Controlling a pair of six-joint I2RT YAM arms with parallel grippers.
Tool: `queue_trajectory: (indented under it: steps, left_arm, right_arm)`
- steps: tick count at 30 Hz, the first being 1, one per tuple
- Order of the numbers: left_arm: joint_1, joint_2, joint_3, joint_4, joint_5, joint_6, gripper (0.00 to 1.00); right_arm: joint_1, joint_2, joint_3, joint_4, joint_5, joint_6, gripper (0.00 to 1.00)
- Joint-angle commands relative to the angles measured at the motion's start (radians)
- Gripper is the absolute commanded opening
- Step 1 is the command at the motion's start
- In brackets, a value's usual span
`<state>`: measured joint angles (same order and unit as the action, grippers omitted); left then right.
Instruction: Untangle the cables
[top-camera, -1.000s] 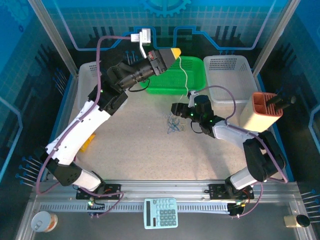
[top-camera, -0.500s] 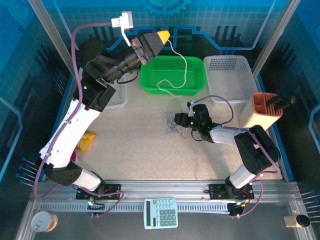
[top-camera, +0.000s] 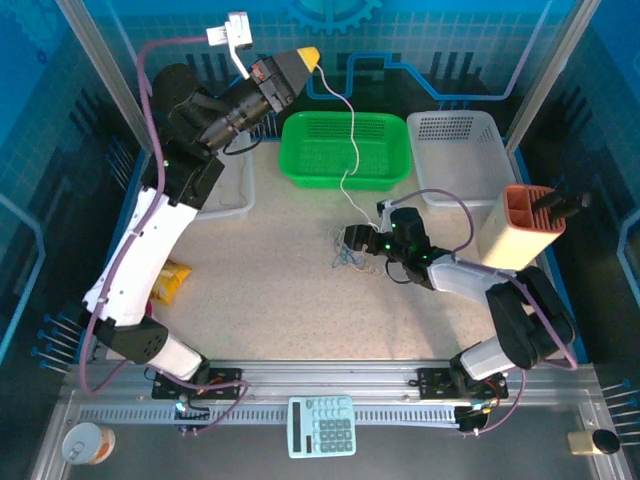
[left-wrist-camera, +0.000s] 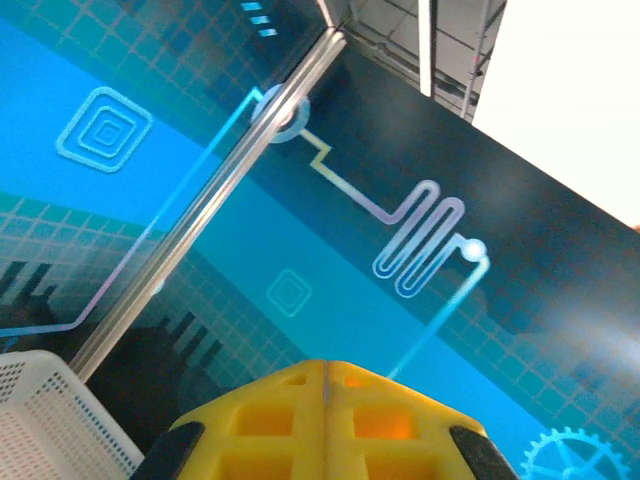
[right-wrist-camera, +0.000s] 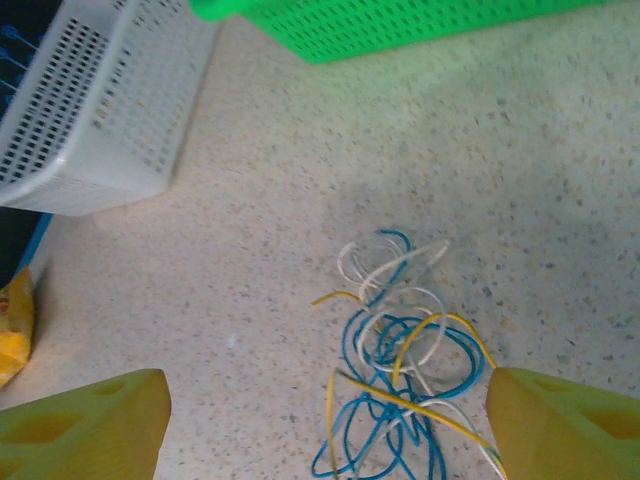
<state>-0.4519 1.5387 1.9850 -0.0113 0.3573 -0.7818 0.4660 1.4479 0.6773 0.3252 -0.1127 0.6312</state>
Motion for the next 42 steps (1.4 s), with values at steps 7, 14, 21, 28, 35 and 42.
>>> queue_trajectory:
  steps: [7,14,21,28,35,42]
  left_arm:
    - [0.086,0.150,0.080,0.084,-0.005,0.025,0.00]
    - [0.132,0.379,0.351,0.060,0.000,0.040,0.00]
    - [0.139,0.597,0.538,0.057,-0.071,0.168,0.00]
    - [0.140,0.773,0.545,0.196,-0.150,0.250,0.00]
    - [0.145,0.889,0.544,0.151,-0.152,0.248,0.00]
    - [0.144,0.835,0.332,0.094,-0.135,0.302,0.01]
  right_arm:
    - [-0.009,-0.180,0.075,-0.270,0.062,-0.057,0.85]
    - [-0.052,-0.312,0.055,-0.386,0.066,-0.068,0.86]
    - [-0.061,-0.448,0.049,-0.509,0.065,-0.083,0.86]
    - [-0.064,-0.533,0.041,-0.595,0.085,-0.100,0.86]
    - [-0.065,-0.531,0.030,-0.602,0.086,-0.103,0.86]
    - [-0.066,-0.512,0.032,-0.581,0.076,-0.091,0.86]
